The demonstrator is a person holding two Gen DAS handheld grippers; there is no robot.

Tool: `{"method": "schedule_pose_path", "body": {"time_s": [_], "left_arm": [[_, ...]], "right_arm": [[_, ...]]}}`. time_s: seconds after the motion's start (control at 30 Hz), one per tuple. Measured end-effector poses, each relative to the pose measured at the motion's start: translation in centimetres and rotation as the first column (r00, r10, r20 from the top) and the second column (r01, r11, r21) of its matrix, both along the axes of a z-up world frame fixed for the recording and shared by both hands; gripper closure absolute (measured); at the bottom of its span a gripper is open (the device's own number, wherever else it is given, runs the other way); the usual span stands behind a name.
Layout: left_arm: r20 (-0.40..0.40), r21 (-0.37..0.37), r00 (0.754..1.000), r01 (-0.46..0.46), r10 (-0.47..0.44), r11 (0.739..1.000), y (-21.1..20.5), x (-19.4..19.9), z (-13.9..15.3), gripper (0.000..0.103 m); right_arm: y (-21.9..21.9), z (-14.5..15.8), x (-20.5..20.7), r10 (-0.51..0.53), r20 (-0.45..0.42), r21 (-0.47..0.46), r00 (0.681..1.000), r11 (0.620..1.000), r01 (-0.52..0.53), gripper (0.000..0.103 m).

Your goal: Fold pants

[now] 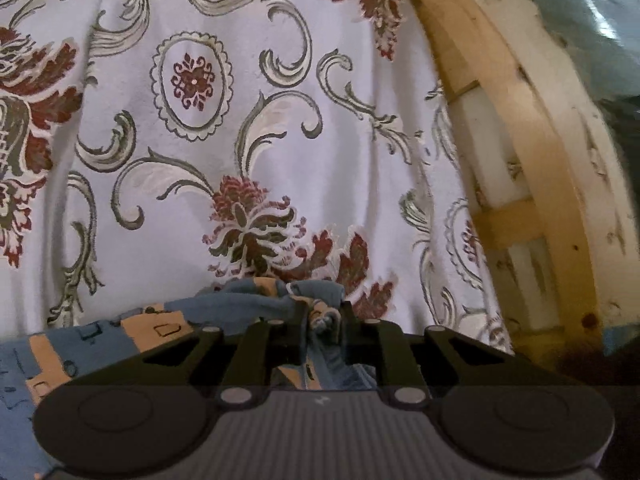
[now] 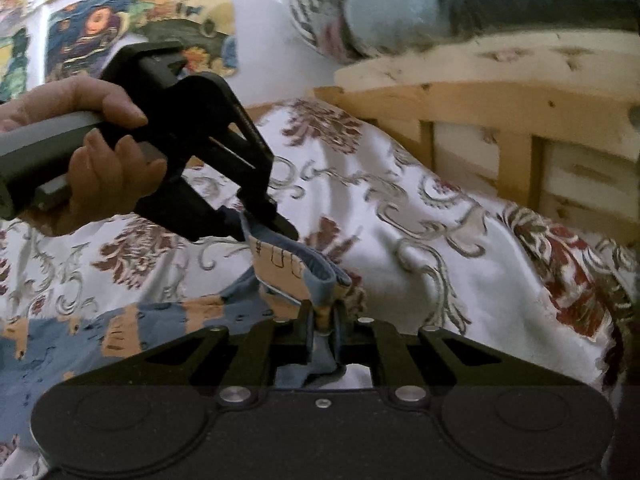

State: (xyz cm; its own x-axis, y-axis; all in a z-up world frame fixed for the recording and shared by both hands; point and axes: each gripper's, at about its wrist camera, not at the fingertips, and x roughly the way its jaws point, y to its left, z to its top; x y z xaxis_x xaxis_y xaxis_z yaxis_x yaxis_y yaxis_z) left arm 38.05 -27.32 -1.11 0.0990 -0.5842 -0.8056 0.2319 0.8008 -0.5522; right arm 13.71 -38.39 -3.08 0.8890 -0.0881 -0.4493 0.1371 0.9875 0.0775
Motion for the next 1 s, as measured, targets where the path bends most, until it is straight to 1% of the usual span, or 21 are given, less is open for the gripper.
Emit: {"method": "schedule_pose_path", "body": {"time_s": [0.17,0.3,0.33,0.43,0.53,0.73,0.9,1.0], "left_arm": [[0.028,-0.03,0.999,0.041,-0.041,0.999,2.8,-0.5,1.8,0.087],[0.039,-0.045,0.999,0.04,-0.038,0.998,5.6,-1.1,2.8,0.087],[0.039,-0.049,0.999,0.038,-0.036,0.998,6.9,-1.2,3.3,0.087],[0.046,-0.055,0.998,0.04,-0.038,0.998,8.6,-1.5,3.5,0.087],[0.053,-0.059,0.998,0.046,-0.043,0.997,10.5,-2.1,4.0,0.087],[0.098,-0.065,0.994,0.056,-0.049,0.996,13.4,-3.0,4.3,0.087],[0.122,-0.081,0.992,0.043,-0.033,0.996,15.9,-4.0,4.1,0.087],[0.117,-0.087,0.993,0.03,-0.019,0.996,17.4,-4.3,3.8,0.087]], "right_arm": [[2.2,1.2,-1.2,0.079,0.037,-0.066,0.996,0.995,-0.077,0.094],[4.0,2.1,-1.8,0.14,0.055,-0.113,0.989,0.985,-0.133,0.094],[4.6,2.4,-1.9,0.159,0.058,-0.127,0.986,0.98,-0.15,0.094],[6.2,2.9,-2.2,0.203,0.062,-0.149,0.977,0.97,-0.192,0.094],[7.7,3.1,-2.5,0.246,0.054,-0.162,0.968,0.958,-0.235,0.094],[10.5,3.4,-3.1,0.329,0.034,-0.174,0.944,0.932,-0.318,0.094],[12.3,3.6,-3.3,0.373,0.023,-0.17,0.927,0.916,-0.364,0.094],[13.1,3.6,-3.3,0.393,0.013,-0.163,0.92,0.908,-0.385,0.094]]}}
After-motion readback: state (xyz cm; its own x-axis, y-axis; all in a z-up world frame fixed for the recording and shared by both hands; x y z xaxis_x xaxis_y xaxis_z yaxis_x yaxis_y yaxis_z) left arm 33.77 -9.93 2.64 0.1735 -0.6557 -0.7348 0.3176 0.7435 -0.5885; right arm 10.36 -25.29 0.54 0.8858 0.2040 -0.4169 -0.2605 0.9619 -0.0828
